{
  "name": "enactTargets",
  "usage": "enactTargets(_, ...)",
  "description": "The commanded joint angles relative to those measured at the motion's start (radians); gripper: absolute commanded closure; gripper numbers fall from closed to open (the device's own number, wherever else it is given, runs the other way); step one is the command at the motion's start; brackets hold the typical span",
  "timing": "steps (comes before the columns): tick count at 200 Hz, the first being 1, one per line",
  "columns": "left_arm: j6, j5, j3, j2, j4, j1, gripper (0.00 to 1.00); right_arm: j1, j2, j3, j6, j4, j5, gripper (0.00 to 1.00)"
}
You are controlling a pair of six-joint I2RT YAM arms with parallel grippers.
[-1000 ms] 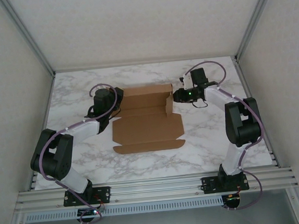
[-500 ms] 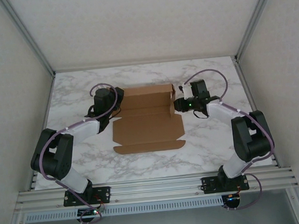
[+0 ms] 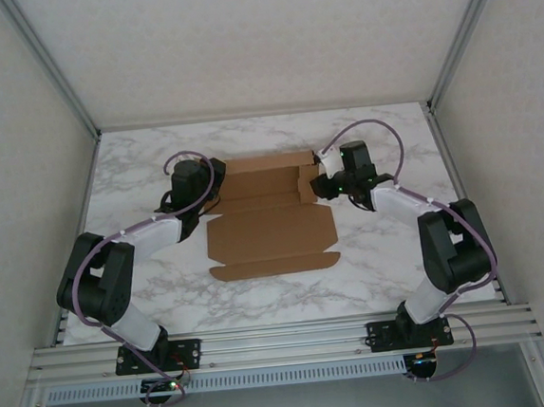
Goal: Fold the paper box
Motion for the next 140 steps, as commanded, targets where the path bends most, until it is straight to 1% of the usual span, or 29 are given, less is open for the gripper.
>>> enactTargets(1, 0.027, 0.036, -0.018, 0.042, -0.111, -0.022, 1.0, 0.024, 0.035, 0.054, -0.061, 0.003, 0.045, 0.61)
enactTargets(20, 0.027, 0.039, -0.015, 0.042, -0.11, -0.022, 1.0, 0.04, 0.064, 0.085, -0.093, -0.019, 0.123, 0.57)
enactTargets(34, 0.029, 0.041, -0.015, 0.04, -0.11, -0.022, 1.0, 0.046, 0.077, 0.097, -0.118, -0.013, 0.19, 0.56)
enactTargets(96, 0.006, 0.085, 0.02, 0.044, -0.125, -0.021, 1.0, 0.068, 0.116, 0.124, -0.192, 0.011, 0.258, 0.55)
enactTargets(123, 0.002, 0.096, 0.033, 0.037, -0.134, -0.021, 1.0, 0.07, 0.131, 0.14, -0.175, 0.011, 0.273, 0.55)
enactTargets(140, 0.001, 0.1, 0.037, 0.038, -0.14, -0.021, 1.0, 0.076, 0.144, 0.155, -0.16, 0.001, 0.284, 0.56)
